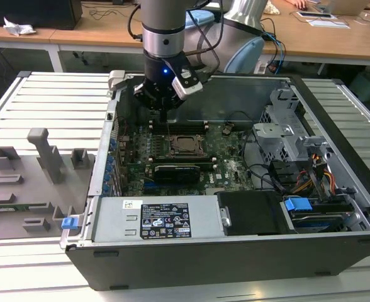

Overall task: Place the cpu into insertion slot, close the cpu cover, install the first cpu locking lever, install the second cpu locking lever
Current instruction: 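Install the first cpu locking lever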

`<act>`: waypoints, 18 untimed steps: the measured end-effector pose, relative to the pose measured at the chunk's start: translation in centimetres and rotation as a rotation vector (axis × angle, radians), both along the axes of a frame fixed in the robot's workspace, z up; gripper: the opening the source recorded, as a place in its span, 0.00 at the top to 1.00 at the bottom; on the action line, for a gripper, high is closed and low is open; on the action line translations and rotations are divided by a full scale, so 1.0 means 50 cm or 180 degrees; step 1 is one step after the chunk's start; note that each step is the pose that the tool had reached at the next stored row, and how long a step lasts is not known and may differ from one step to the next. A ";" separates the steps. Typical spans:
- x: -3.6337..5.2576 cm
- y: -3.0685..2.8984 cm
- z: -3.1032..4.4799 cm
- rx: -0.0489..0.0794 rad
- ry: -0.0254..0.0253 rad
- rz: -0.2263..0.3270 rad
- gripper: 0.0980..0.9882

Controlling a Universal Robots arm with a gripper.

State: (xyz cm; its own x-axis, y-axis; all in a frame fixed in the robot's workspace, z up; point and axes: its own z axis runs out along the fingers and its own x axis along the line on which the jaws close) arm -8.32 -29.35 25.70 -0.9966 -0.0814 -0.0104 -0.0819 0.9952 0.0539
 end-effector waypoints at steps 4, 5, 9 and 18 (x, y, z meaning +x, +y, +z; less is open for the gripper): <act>0.046 0.007 -0.006 0.0000 0.0001 -0.0019 0.99; 0.054 0.007 -0.009 0.0000 0.0002 -0.0021 0.99; 0.081 0.007 -0.027 0.0000 0.0003 -0.0027 0.99; 0.106 0.010 -0.054 0.0091 0.0003 -0.0028 0.99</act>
